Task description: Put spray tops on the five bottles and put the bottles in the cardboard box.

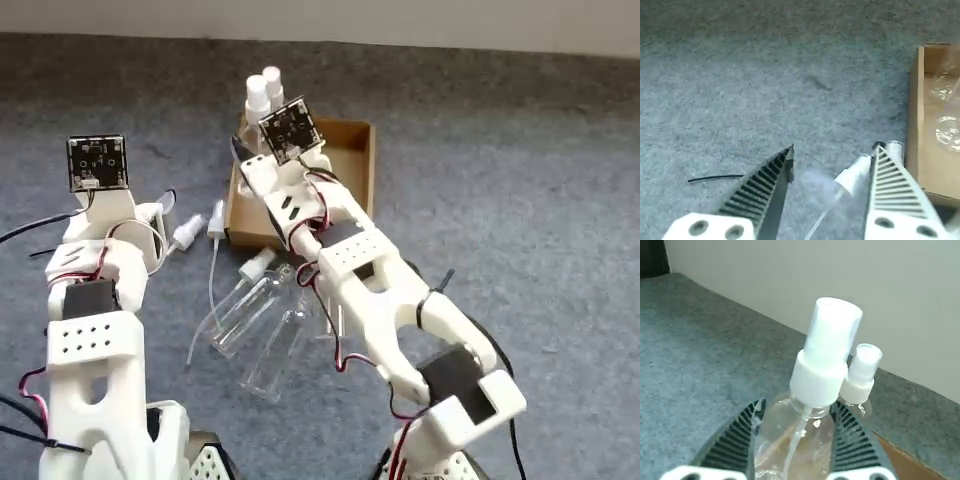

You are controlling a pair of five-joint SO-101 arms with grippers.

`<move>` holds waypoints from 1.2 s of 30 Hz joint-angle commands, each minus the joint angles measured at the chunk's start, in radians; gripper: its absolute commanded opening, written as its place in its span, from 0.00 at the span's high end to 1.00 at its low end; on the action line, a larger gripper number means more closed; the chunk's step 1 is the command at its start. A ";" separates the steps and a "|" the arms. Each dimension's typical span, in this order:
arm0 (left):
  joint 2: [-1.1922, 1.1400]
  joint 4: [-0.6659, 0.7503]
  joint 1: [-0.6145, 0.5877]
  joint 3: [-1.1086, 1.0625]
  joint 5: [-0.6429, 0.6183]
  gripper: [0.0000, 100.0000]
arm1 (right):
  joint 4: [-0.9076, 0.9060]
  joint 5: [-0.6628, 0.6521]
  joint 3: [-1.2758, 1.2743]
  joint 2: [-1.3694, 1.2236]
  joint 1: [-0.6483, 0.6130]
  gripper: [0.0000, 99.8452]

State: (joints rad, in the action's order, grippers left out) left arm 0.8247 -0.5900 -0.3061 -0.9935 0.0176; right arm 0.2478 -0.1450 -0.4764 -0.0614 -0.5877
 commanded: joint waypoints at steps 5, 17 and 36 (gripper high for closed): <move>0.001 0.020 0.007 0.004 -0.009 0.77 | 0.170 -0.009 0.085 -0.113 0.035 1.00; -0.001 0.041 0.008 0.002 -0.009 0.77 | 0.239 -0.080 0.077 -0.176 0.053 1.00; -0.001 0.038 0.008 0.002 -0.009 0.77 | 0.240 -0.081 0.024 -0.177 0.019 1.00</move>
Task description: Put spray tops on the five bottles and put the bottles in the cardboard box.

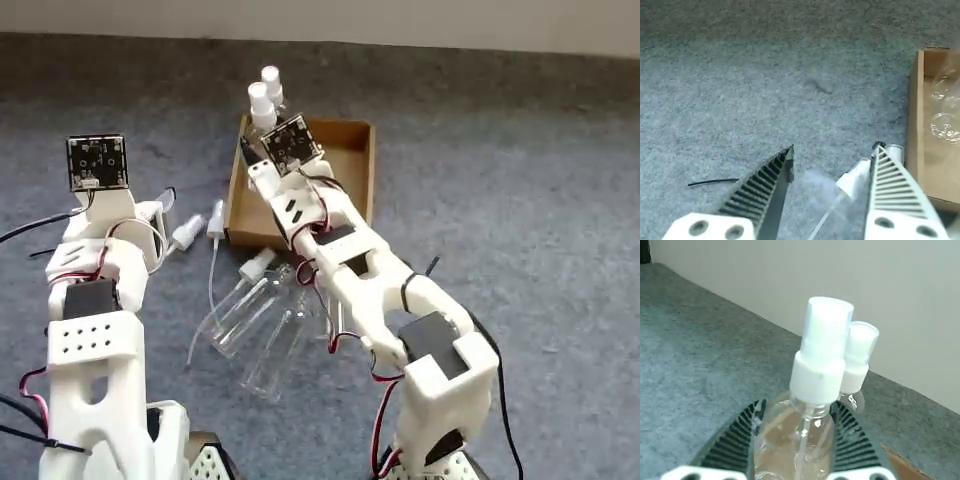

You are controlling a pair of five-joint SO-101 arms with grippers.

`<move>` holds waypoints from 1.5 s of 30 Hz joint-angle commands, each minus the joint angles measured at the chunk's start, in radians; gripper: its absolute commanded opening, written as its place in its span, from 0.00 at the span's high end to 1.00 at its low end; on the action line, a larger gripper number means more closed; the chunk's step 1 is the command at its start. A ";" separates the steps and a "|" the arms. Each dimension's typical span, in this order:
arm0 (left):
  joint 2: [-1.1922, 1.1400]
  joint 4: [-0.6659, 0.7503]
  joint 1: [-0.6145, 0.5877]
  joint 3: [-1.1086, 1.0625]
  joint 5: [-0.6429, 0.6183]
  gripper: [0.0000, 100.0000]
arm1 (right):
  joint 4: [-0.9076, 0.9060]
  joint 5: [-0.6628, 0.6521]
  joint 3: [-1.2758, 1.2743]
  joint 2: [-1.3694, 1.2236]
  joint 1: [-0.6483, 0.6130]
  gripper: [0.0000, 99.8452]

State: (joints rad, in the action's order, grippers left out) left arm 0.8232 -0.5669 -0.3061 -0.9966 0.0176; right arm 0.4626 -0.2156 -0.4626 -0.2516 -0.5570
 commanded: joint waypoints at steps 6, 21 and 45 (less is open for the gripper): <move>0.001 0.015 0.008 0.005 -0.009 0.77 | 0.025 -0.009 0.008 0.012 -0.012 1.00; 0.001 0.017 0.008 0.005 -0.009 0.77 | 0.102 -0.014 0.008 -0.085 -0.016 1.00; 0.001 0.017 0.008 0.005 -0.009 0.77 | 0.104 -0.015 0.008 -0.101 -0.024 0.86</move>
